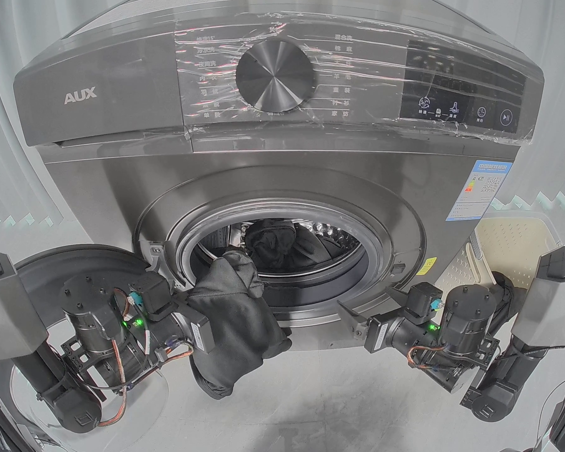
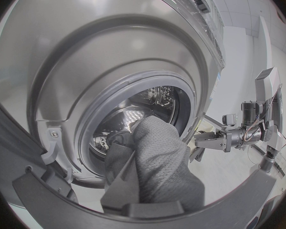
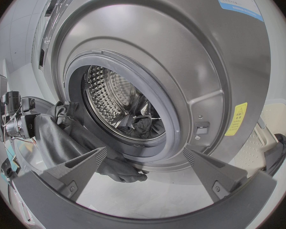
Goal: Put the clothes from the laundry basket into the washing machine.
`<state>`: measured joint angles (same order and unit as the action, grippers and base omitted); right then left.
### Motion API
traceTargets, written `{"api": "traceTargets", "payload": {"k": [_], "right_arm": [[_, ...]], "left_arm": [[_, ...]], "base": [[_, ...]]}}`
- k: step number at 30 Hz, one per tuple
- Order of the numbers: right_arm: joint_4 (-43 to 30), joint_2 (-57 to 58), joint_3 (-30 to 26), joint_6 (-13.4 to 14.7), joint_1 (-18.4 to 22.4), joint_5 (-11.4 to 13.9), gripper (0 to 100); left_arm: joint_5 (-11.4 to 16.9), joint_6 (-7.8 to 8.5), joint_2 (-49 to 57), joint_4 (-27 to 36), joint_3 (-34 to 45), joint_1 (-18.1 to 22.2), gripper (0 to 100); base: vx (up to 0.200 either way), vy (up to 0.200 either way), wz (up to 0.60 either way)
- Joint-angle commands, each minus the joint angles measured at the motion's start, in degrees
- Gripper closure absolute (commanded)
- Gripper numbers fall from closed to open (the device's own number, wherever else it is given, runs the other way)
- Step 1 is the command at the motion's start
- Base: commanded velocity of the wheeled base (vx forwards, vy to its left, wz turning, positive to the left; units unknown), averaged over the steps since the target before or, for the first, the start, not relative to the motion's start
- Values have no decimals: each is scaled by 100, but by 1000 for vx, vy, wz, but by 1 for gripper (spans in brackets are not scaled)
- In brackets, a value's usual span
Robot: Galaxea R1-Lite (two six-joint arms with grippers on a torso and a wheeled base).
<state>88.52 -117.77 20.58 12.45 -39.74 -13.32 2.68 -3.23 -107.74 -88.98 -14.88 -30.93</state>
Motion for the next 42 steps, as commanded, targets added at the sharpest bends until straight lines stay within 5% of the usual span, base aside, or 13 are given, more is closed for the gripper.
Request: {"api": "traceTargets", "payload": {"k": [1,13,21,42], "right_arm": [[8,79,-63,3,-245,-4,0],[-10,360,-159,39,-447,14,0],[-10,360,-159,39,-447,23,0],[-1,325,-203,47,-438,23,0]], "left_arm": [[-13,42,51,-5,38,-282,100],[-57,-37,-1065,12,-1034,-572,100],[-84,-310,-1917,3,-2159,-634,100],[-189,-266,-3201,118,-4532,-309,100]], "base": [[0,0,0],[0,0,0],[0,0,0],[0,0,0]]}}
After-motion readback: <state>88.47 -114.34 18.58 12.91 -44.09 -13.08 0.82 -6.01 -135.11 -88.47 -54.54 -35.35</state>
